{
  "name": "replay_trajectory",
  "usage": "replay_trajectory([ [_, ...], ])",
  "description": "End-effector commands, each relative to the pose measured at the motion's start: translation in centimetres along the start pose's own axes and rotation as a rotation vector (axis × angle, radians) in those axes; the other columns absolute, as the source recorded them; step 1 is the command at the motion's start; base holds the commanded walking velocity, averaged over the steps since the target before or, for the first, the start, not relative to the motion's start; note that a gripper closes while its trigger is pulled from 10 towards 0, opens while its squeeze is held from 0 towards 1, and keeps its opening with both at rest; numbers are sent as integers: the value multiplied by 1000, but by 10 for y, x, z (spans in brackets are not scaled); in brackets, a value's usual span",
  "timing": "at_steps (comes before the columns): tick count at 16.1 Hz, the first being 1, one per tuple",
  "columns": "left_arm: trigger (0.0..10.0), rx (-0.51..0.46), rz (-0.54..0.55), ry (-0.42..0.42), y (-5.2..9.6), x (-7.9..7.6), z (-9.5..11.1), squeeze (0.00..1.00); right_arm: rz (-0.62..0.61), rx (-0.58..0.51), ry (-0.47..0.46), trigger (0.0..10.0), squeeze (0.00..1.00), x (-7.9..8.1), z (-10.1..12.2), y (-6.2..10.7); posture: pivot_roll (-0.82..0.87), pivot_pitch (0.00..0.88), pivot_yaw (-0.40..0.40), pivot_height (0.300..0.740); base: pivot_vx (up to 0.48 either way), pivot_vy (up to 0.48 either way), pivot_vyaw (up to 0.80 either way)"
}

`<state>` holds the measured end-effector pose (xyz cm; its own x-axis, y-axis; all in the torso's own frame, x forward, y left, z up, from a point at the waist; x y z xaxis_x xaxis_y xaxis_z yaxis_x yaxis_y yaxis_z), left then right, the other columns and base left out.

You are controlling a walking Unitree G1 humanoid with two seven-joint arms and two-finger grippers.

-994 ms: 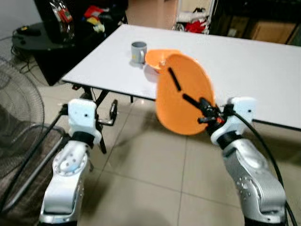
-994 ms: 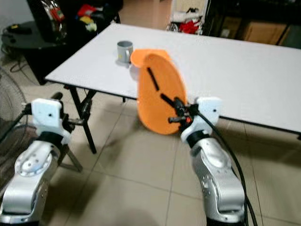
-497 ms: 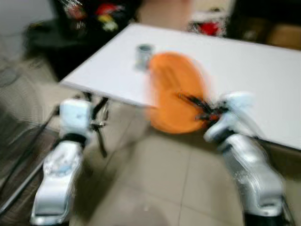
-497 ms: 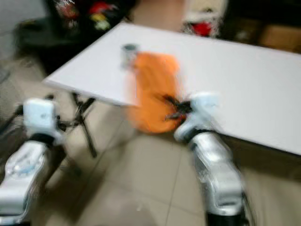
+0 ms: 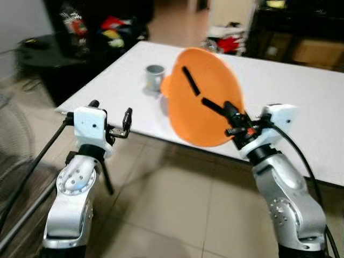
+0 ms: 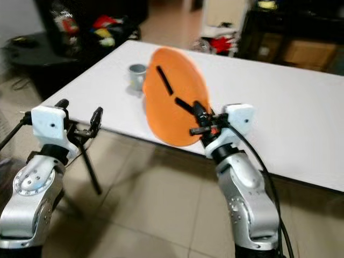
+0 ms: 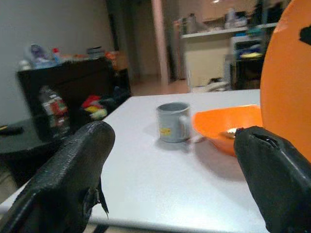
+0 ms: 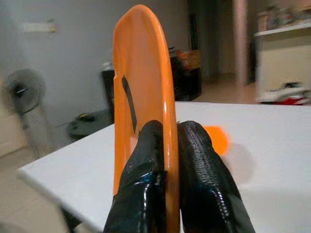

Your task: Setting the table

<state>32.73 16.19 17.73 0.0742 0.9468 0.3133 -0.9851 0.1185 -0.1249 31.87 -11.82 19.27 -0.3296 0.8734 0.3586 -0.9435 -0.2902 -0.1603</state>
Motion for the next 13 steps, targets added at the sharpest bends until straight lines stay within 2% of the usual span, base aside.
replay_trajectory([
  [1,10000,-23,-25,16,-4,-8,7,0,-38,-100,24,10000,0,-7,25,4,24,0,33,740,439,0,0],
  [4,10000,-33,-27,24,-7,-8,9,0,-36,-116,31,10000,0,-6,28,5,20,0,32,740,437,0,-800],
  [13,10000,-65,-6,29,-9,0,20,0,-14,-163,8,10000,0,0,41,5,31,0,26,740,438,0,0],
])
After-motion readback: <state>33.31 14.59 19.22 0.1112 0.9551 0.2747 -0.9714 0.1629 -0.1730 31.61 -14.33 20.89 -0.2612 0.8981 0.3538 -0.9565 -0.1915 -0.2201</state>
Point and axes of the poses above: a point about 5 cm out from each wrist's last joint towards the gripper, its own y axis pointing back from the gripper into the wrist, its own z axis along the axis of the wrist's last joint, x = y × z, the point moved 6 cm from there along -y, pointing out of the wrist towards the gripper, and after that the axes turned 10 degrees about -y, right-handed, at the moved point
